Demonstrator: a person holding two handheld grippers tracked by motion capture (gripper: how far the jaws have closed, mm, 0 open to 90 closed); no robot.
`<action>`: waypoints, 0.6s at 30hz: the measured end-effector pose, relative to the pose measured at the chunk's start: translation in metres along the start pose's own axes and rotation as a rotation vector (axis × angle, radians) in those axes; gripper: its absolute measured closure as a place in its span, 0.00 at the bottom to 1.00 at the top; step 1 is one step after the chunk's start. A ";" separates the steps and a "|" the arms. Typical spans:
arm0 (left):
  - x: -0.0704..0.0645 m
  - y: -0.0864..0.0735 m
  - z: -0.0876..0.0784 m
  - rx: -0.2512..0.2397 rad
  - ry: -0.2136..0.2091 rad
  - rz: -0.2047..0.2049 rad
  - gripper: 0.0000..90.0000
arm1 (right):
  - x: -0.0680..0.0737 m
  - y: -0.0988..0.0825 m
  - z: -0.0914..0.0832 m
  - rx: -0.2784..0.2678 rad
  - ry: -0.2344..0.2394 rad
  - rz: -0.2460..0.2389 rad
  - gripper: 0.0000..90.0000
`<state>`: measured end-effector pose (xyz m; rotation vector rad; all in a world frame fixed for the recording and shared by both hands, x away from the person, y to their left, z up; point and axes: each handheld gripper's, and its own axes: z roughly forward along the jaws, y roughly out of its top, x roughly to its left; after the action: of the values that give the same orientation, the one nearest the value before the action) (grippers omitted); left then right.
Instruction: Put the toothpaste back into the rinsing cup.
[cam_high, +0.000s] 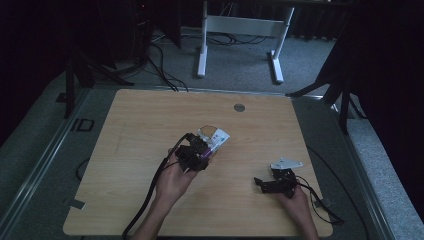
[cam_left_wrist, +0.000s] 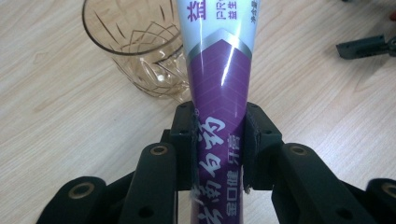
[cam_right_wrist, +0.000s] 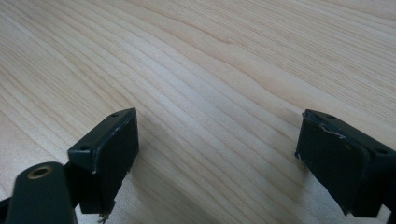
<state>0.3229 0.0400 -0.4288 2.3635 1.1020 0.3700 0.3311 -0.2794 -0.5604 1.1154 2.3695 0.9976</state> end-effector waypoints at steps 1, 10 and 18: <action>0.001 0.000 -0.001 -0.004 0.003 0.001 0.77 | 0.000 0.000 0.000 0.000 0.000 0.000 0.14; 0.005 0.001 -0.004 -0.036 0.009 -0.009 0.77 | 0.000 0.000 0.000 -0.001 0.000 0.002 0.14; 0.008 0.002 -0.007 -0.074 0.019 -0.024 0.77 | 0.000 0.000 0.000 -0.001 0.000 0.002 0.14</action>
<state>0.3262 0.0479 -0.4219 2.2846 1.1052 0.4184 0.3310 -0.2793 -0.5604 1.1175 2.3685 0.9995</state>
